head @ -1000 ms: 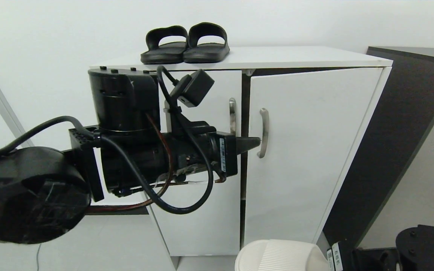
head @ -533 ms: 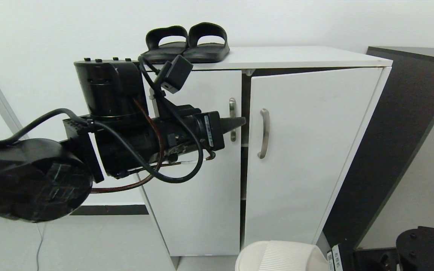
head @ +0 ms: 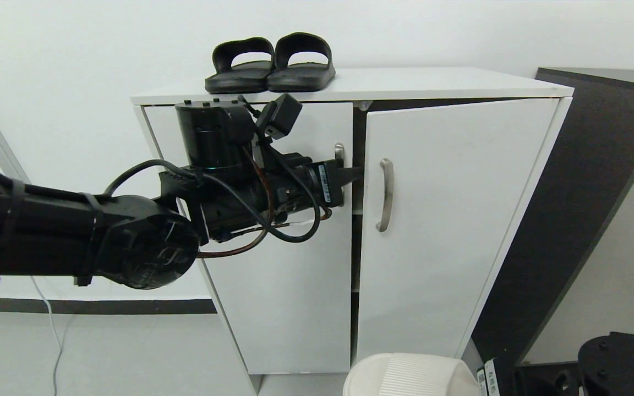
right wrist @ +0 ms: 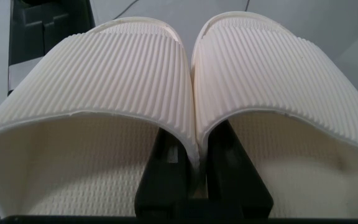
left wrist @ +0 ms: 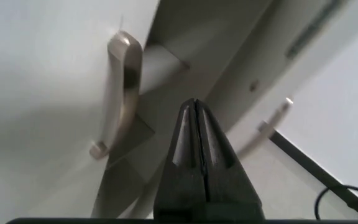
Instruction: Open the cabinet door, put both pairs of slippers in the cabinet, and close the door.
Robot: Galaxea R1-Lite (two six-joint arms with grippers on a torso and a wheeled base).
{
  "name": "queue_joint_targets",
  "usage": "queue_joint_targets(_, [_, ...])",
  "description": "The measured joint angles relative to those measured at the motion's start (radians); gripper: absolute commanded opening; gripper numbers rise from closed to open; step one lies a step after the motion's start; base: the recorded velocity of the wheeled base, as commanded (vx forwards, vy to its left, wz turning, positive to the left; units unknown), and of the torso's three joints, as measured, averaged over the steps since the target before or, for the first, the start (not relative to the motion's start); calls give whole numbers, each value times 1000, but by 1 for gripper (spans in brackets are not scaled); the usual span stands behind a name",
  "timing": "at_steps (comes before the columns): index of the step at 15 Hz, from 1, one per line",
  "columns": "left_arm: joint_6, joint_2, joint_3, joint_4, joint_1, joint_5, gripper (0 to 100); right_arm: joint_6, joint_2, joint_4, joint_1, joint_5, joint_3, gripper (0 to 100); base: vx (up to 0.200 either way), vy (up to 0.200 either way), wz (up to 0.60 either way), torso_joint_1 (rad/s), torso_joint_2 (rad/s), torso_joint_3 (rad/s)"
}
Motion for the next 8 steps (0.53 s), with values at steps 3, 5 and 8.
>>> queue_joint_targets(3, [-1, 42, -33, -34, -2, -6, 0, 1, 0, 0, 20, 1, 4, 0, 0, 0, 0, 0, 0, 0])
queue_joint_targets(5, [-4, 60, -40, -40, -3, -6, 0, 1, 0, 0, 30, 1, 11, 0, -100, 0, 0, 4, 1, 1])
queue_joint_targets(8, [-9, 72, -41, -44, -8, 4, 0, 2, 2, 0, 44, 1, 23, 0, -200, 0, 0, 4, 5, 6])
